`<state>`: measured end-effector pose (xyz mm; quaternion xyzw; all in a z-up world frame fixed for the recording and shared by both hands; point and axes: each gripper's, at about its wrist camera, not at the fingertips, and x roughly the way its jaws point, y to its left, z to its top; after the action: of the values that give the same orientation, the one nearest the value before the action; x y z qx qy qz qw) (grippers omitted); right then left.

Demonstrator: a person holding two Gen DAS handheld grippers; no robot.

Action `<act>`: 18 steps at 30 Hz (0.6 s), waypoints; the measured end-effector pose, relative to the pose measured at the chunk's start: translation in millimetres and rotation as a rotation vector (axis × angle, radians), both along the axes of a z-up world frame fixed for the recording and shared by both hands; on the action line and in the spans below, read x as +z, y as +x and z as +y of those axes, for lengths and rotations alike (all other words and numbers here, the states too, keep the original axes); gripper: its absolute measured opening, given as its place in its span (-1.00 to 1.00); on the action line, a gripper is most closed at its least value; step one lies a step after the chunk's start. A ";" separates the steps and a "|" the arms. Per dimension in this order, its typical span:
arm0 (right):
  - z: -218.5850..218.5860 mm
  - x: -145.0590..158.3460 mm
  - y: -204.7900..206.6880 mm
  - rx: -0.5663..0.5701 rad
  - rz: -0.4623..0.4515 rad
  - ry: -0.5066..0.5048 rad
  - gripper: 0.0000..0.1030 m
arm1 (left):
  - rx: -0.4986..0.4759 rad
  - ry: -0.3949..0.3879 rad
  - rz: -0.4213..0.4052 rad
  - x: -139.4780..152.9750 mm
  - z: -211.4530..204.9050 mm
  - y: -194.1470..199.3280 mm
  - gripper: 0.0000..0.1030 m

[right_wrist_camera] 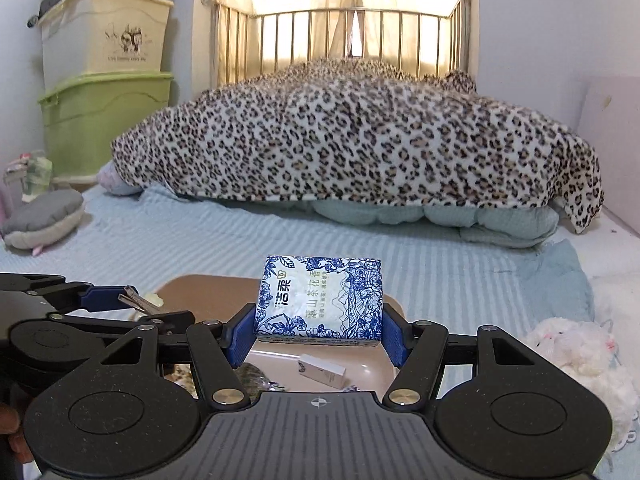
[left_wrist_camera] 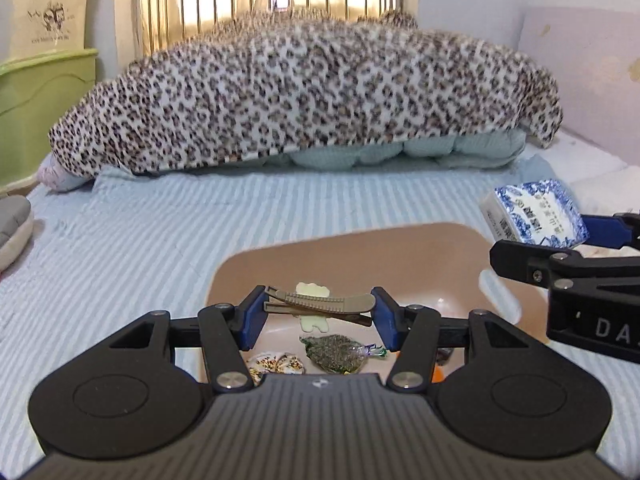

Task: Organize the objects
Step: 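Carry both items over the basket and open both tools to drop them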

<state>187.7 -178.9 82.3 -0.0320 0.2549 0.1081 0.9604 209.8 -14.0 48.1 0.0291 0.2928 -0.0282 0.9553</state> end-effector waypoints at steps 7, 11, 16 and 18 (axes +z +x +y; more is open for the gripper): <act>5.0 -40.7 46.2 0.005 0.151 -0.031 0.18 | 0.012 0.019 0.144 -46.3 -1.4 43.5 0.11; 11.0 -68.9 66.8 0.010 0.245 -0.052 0.18 | 0.011 0.043 0.207 -66.9 -2.4 55.0 0.11; 17.4 -91.3 71.0 0.014 0.306 -0.088 0.18 | 0.018 0.015 0.267 -81.7 3.3 60.5 0.11; 18.0 -94.2 70.4 0.010 0.321 -0.097 0.19 | 0.018 0.013 0.273 -82.5 4.4 59.6 0.12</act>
<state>258.1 -160.9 -11.9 -0.0618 0.4096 0.1043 0.9042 269.4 -9.6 -34.4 0.0284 0.4205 -0.0215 0.9066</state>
